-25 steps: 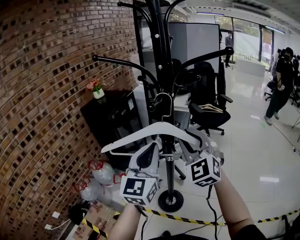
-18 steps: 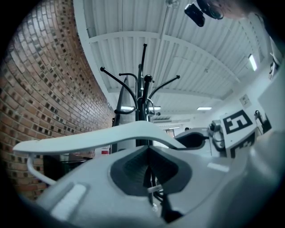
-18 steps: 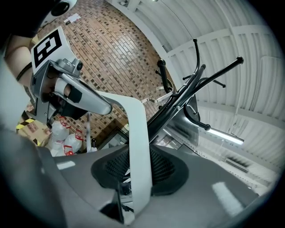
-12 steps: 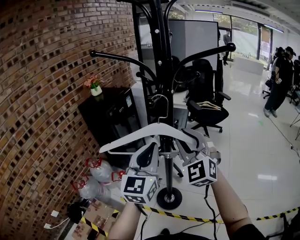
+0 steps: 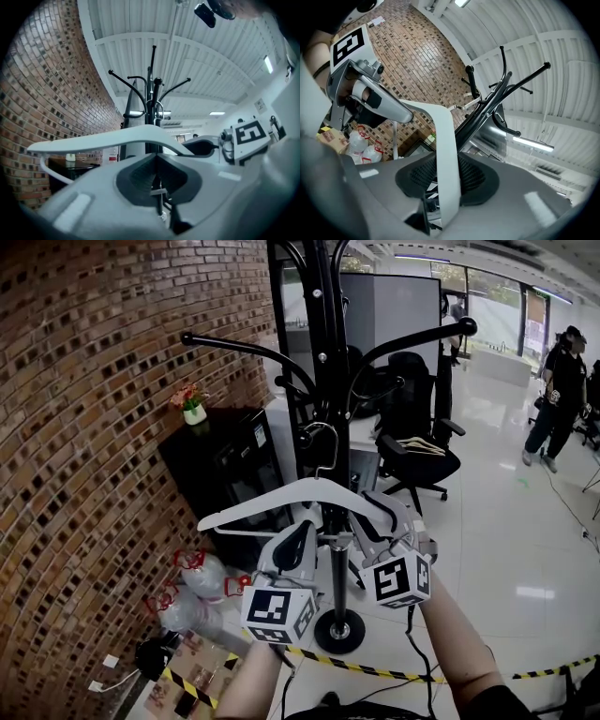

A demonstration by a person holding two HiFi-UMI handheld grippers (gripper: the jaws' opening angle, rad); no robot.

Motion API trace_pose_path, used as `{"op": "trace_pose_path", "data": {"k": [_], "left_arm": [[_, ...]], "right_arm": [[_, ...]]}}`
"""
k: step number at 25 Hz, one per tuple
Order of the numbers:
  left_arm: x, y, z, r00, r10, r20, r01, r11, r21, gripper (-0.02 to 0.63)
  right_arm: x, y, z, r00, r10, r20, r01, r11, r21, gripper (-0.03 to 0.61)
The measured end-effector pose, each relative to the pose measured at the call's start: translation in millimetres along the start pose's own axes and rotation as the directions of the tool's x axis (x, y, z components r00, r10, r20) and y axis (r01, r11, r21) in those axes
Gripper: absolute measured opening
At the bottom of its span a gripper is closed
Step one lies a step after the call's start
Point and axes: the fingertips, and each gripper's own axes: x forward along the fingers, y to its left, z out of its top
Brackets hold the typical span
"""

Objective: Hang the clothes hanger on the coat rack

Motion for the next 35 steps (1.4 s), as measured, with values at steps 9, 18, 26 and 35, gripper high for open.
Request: {"op": "trace_pose_path", "data": {"k": [9,18,26,35], "left_arm": [[0.7,1.5,-2.7,1.000,0.006,-0.004,-0.006,1.000,0.002,0.005],[-1.6,0.0,-1.8,1.000,0.012,-0.014,-0.012,1.000,0.000,0.005],[-10.7,-12.5,10.6,1.000,0.016,0.010,-0.017,1.000,0.022,0.005],[-29.4,-41.0,26.1,0.999,0.037,0.035,-0.039,0.999,0.033,0.005]], "right_arm": [[7.2,4.8,-7.1,0.999,0.042,0.009,-0.042,0.998,0.045,0.192],[-5.3,-10.0,-8.6,1.000,-0.001,0.016,-0.001,0.996,0.084,0.222],[-42.6,-36.8,8.6,0.993,-0.071,0.094,0.048,0.974,0.220,0.224],[-94.2,-54.8,25.1,0.973,-0.142,0.183,0.074,0.940,0.334,0.132]]}}
